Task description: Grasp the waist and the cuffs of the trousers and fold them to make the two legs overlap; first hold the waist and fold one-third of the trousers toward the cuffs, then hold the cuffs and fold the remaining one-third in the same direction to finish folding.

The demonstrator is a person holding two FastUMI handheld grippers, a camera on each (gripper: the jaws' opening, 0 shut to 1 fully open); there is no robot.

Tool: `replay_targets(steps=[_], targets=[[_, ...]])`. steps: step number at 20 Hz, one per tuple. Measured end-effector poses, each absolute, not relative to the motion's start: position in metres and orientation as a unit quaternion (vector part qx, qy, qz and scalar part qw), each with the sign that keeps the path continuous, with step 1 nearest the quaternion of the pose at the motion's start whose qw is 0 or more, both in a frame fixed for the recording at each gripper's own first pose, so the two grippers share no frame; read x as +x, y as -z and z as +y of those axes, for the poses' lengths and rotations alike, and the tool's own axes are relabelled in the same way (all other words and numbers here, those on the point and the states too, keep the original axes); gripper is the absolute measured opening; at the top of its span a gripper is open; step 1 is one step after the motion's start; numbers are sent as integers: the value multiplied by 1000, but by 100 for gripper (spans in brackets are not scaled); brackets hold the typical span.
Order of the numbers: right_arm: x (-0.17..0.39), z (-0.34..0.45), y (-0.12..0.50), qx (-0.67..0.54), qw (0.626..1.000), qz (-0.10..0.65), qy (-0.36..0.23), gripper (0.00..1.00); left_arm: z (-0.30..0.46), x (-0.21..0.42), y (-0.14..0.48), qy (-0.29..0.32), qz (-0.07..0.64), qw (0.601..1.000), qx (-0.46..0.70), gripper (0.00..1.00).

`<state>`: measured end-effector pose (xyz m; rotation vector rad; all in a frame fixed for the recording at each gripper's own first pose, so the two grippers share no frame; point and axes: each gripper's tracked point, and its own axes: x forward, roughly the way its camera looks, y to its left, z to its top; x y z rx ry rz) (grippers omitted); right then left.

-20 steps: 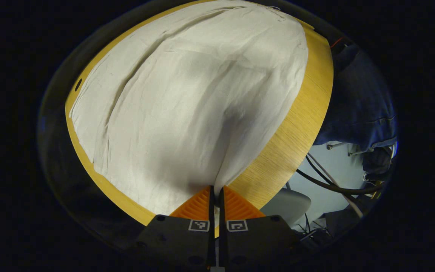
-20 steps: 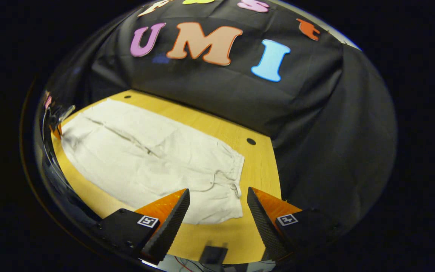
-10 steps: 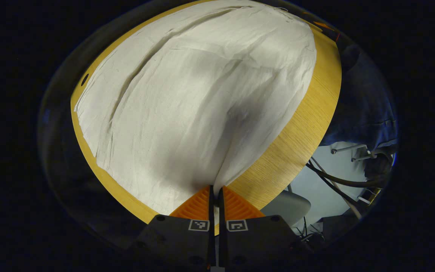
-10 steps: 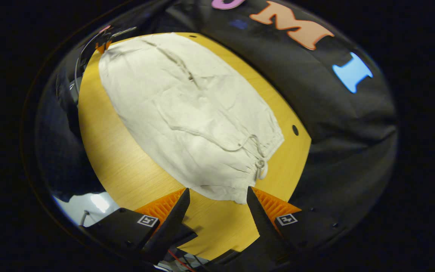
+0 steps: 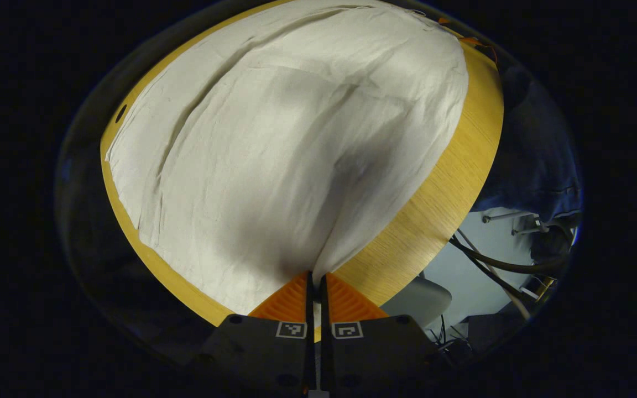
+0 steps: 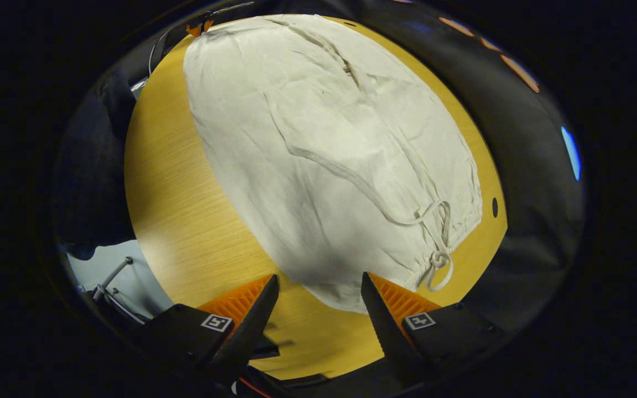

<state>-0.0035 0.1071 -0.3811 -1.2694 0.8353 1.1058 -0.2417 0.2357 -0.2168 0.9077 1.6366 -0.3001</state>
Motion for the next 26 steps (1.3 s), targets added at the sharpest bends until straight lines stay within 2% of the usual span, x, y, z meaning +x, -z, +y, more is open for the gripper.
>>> replay_targets(steps=[1, 2, 3, 4, 5, 6, 7, 8, 9, 10, 11, 12, 13, 14, 15, 17, 18, 19, 20, 22, 23, 26], targets=[[-8, 109, 386, -544, 580, 365, -485, 96, 235, -242, 217, 129, 703, 580, 391, 2], [-10, 109, 385, -547, 570, 369, -490, 84, 236, -242, 217, 132, 703, 578, 393, 2], [-14, 109, 388, -548, 558, 377, -497, 82, 236, -242, 217, 134, 703, 575, 396, 2], [-21, 109, 391, -545, 545, 389, -505, 74, 236, -242, 217, 135, 704, 573, 396, 2], [-26, 108, 392, -543, 533, 405, -507, 73, 236, -242, 217, 136, 705, 572, 395, 2], [-24, 109, 392, -546, 529, 412, -502, 47, 236, -242, 217, 136, 707, 572, 394, 2], [-21, 109, 392, -550, 524, 420, -497, 50, 236, -242, 217, 137, 708, 571, 392, 2], [-20, 110, 391, -552, 520, 423, -495, 45, 236, -242, 217, 137, 709, 571, 390, 2], [-21, 110, 393, -552, 517, 426, -497, 44, 236, -242, 217, 139, 710, 570, 390, 2], [-18, 112, 392, -554, 518, 421, -497, 34, 236, -242, 217, 140, 710, 570, 390, 2], [-13, 112, 393, -562, 522, 410, -493, 33, 236, -242, 217, 141, 710, 569, 390, 2], [-12, 113, 392, -568, 525, 403, -490, 17, 236, -242, 217, 141, 710, 569, 390, 2], [-14, 111, 391, -573, 526, 399, -486, 16, 236, -241, 217, 139, 711, 569, 389, 2], [-15, 111, 388, -576, 524, 399, -483, 7, 236, -242, 217, 139, 711, 570, 388, 2], [-14, 109, 393, -578, 524, 399, -481, 11, 236, -242, 217, 138, 711, 570, 388, 2], [-13, 108, 391, -570, 530, 413, -473, 9, 236, -241, 216, 135, 709, 572, 390, 1], [-13, 109, 390, -567, 531, 417, -471, 4, 236, -241, 216, 135, 706, 573, 393, 0], [-11, 109, 390, -566, 536, 417, -467, 9, 236, -241, 216, 136, 703, 574, 398, 0], [-11, 109, 386, -562, 543, 416, -465, 4, 237, -241, 216, 134, 700, 575, 402, 0], [-7, 110, 375, -551, 567, 407, -457, 1, 236, -241, 213, 129, 695, 581, 404, 0], [-6, 110, 369, -540, 582, 408, -450, 4, 236, -240, 209, 128, 691, 587, 402, 0], [8, 119, 347, -513, 631, 391, -431, 4, 238, -214, 180, 105, 656, 615, 426, 0]])
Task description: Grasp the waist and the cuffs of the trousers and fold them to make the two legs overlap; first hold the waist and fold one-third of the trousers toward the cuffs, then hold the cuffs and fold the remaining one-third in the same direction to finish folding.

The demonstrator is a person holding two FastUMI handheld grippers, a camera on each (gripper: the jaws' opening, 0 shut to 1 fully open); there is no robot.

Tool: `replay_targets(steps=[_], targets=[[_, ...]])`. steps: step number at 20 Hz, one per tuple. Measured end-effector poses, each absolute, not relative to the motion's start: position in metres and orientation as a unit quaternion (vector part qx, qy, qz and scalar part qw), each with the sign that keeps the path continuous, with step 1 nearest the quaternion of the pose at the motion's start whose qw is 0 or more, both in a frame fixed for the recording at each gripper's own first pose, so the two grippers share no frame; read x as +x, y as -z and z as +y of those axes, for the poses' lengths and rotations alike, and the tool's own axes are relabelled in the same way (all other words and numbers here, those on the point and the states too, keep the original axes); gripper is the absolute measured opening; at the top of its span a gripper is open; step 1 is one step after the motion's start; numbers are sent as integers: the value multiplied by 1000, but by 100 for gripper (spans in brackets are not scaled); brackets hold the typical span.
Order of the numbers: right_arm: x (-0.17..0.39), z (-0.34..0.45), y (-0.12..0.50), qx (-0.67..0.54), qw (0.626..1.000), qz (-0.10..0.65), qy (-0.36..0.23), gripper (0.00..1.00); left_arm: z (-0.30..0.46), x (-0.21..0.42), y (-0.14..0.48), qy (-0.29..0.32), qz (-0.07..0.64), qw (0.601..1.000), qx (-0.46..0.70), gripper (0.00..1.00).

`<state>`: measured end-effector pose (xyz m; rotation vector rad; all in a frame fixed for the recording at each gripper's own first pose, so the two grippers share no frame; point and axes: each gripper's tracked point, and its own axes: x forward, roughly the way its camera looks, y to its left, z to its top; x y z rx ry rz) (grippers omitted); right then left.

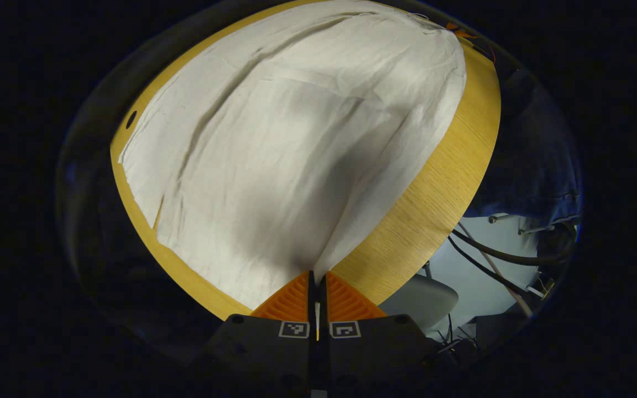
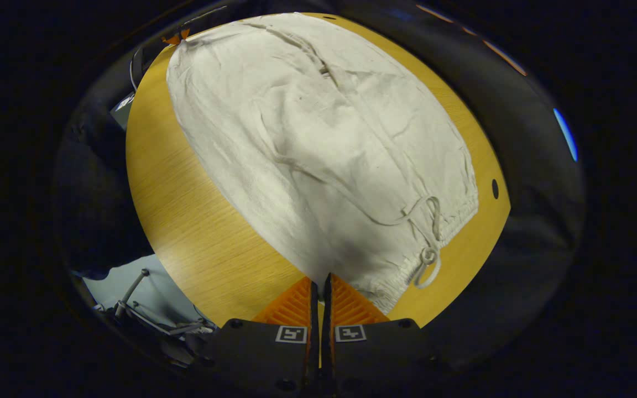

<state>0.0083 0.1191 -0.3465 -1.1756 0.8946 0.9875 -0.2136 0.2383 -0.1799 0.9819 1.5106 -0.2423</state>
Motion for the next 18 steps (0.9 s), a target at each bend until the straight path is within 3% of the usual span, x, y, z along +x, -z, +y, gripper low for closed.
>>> replay_targets(steps=[4, 11, 16, 18], targets=[[46, 148, 310, -470, 717, 344, -383, 4, 231, -130, 129, 4, 547, 709, 445, 0], [121, 197, 242, -349, 847, 272, -294, 4, 213, -6, 56, -109, 402, 769, 484, 0], [181, 229, 226, -282, 898, 235, -243, 4, 202, 80, 20, -194, 300, 815, 457, 0], [204, 241, 234, -253, 908, 238, -236, 4, 205, 108, 33, -215, 278, 831, 431, 0]])
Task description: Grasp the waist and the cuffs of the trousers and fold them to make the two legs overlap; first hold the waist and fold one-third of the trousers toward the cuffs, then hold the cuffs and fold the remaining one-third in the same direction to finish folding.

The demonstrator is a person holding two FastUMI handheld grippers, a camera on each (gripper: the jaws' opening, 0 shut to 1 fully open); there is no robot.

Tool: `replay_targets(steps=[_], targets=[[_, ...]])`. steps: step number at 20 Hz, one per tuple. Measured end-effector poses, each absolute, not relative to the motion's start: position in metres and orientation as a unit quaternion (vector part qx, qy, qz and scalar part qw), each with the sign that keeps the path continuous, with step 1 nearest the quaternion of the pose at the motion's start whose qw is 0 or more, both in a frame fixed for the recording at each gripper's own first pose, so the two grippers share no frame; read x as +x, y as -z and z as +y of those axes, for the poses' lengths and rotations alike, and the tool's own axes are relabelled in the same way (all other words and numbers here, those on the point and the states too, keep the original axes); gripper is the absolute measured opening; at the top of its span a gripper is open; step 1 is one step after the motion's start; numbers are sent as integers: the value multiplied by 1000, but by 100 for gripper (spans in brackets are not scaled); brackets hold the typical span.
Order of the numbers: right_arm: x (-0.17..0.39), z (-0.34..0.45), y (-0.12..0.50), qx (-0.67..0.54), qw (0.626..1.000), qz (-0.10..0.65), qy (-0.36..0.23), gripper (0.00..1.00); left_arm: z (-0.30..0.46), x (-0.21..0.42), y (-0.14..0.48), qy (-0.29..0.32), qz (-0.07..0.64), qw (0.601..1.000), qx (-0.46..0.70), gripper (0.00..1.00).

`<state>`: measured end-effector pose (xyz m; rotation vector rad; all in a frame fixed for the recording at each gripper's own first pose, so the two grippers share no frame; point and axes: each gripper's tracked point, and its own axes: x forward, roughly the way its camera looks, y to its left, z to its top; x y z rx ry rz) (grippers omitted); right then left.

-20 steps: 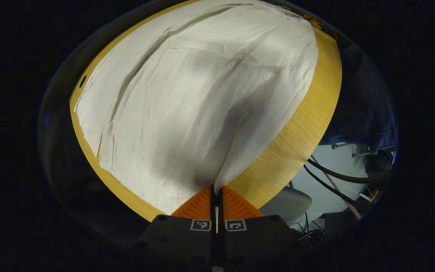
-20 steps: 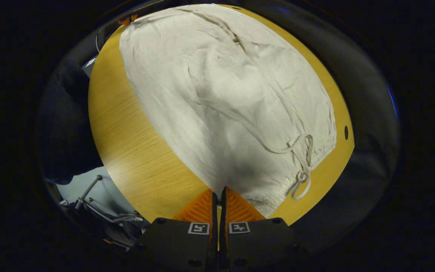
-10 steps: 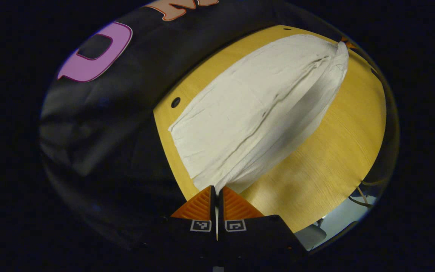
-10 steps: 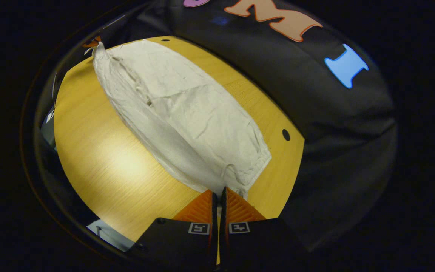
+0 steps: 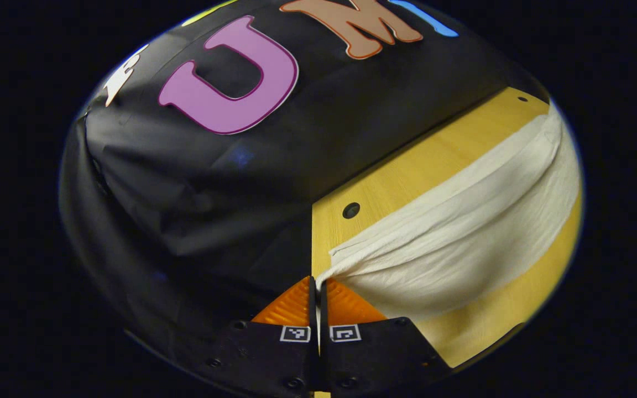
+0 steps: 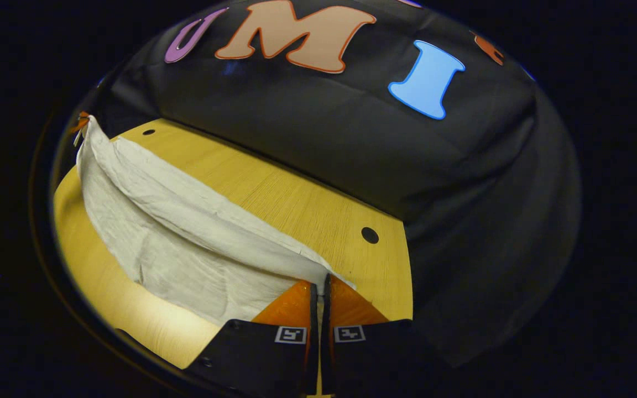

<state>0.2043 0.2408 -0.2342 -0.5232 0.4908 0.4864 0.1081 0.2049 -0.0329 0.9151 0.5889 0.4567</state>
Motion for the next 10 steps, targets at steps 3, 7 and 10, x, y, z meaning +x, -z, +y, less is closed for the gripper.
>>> replay_targets(steps=[3, 7, 10], targets=[[232, 263, 267, -206, 910, 264, -245, 4, 224, 142, 55, -245, 271, 828, 426, 0], [253, 276, 323, -185, 898, 314, -247, 5, 247, 173, 96, -251, 285, 828, 413, 0], [254, 281, 340, -176, 891, 329, -261, 9, 244, 183, 118, -242, 292, 844, 379, 0]])
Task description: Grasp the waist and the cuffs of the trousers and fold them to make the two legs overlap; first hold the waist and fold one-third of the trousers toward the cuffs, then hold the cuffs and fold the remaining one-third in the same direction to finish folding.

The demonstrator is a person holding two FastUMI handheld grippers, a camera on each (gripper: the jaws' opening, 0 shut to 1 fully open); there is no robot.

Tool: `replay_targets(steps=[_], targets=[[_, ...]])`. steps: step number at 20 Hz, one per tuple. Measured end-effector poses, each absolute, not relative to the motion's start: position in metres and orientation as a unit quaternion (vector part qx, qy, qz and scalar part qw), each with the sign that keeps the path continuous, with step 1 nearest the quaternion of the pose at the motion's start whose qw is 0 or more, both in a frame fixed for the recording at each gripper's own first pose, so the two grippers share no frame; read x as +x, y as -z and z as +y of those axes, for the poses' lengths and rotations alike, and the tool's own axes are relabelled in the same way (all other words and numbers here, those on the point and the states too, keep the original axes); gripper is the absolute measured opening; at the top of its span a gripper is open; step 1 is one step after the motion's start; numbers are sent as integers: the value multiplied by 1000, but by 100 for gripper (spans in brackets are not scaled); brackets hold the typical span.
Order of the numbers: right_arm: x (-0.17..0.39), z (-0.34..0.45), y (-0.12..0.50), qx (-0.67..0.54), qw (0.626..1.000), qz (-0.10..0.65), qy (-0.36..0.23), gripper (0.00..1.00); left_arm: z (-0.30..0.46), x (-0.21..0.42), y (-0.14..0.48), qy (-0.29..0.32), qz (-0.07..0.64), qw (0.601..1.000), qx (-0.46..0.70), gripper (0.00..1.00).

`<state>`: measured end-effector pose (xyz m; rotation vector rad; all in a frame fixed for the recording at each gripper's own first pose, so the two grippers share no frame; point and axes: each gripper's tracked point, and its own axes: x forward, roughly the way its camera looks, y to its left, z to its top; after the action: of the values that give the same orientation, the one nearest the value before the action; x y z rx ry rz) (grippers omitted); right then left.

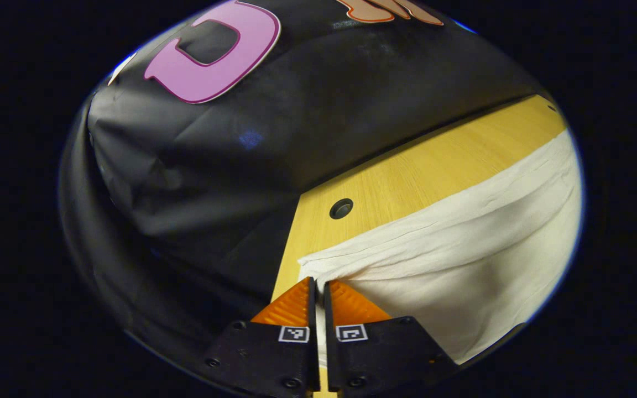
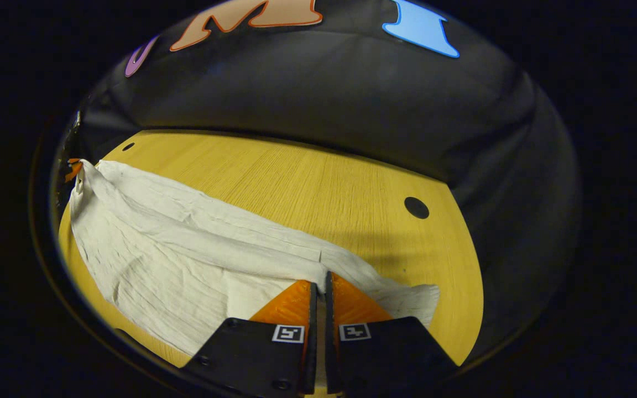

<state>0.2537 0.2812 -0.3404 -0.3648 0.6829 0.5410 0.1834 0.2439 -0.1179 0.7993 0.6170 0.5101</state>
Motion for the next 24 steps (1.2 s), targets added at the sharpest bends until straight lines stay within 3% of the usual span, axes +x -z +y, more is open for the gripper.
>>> replay_targets(steps=[1, 2, 3, 4, 5, 6, 8, 9, 10, 15, 16, 17, 21, 24], targets=[[253, 287, 335, -157, 891, 329, -271, 7, 235, 185, 129, -230, 284, 859, 358, 31], [253, 293, 325, -125, 895, 325, -280, 23, 225, 189, 129, -223, 268, 874, 338, 61], [254, 297, 313, -91, 898, 323, -285, 52, 218, 193, 126, -215, 254, 886, 324, 78], [257, 294, 300, -63, 903, 317, -282, 81, 207, 196, 121, -209, 241, 895, 312, 87], [264, 283, 286, -48, 911, 307, -270, 88, 202, 195, 117, -203, 232, 901, 306, 97], [270, 270, 270, -41, 920, 294, -255, 99, 194, 195, 111, -196, 225, 906, 299, 96], [275, 234, 248, -38, 935, 272, -225, 99, 179, 191, 100, -183, 210, 917, 286, 96], [274, 214, 242, -37, 939, 269, -209, 99, 171, 187, 94, -176, 204, 922, 277, 91], [271, 194, 240, -33, 943, 271, -193, 99, 163, 183, 86, -172, 195, 928, 268, 96], [230, 121, 267, 12, 935, 324, -142, 92, 135, 149, 62, -178, 171, 945, 212, 96], [222, 117, 275, 27, 931, 336, -139, 96, 131, 136, 57, -186, 167, 947, 202, 96], [218, 117, 284, 43, 927, 347, -138, 92, 130, 122, 57, -191, 159, 949, 195, 96], [183, 126, 313, 122, 901, 393, -140, 96, 120, 85, 48, -206, 152, 947, 194, 96], [176, 136, 331, 165, 885, 414, -132, 92, 113, 64, 45, -214, 151, 948, 182, 97]])
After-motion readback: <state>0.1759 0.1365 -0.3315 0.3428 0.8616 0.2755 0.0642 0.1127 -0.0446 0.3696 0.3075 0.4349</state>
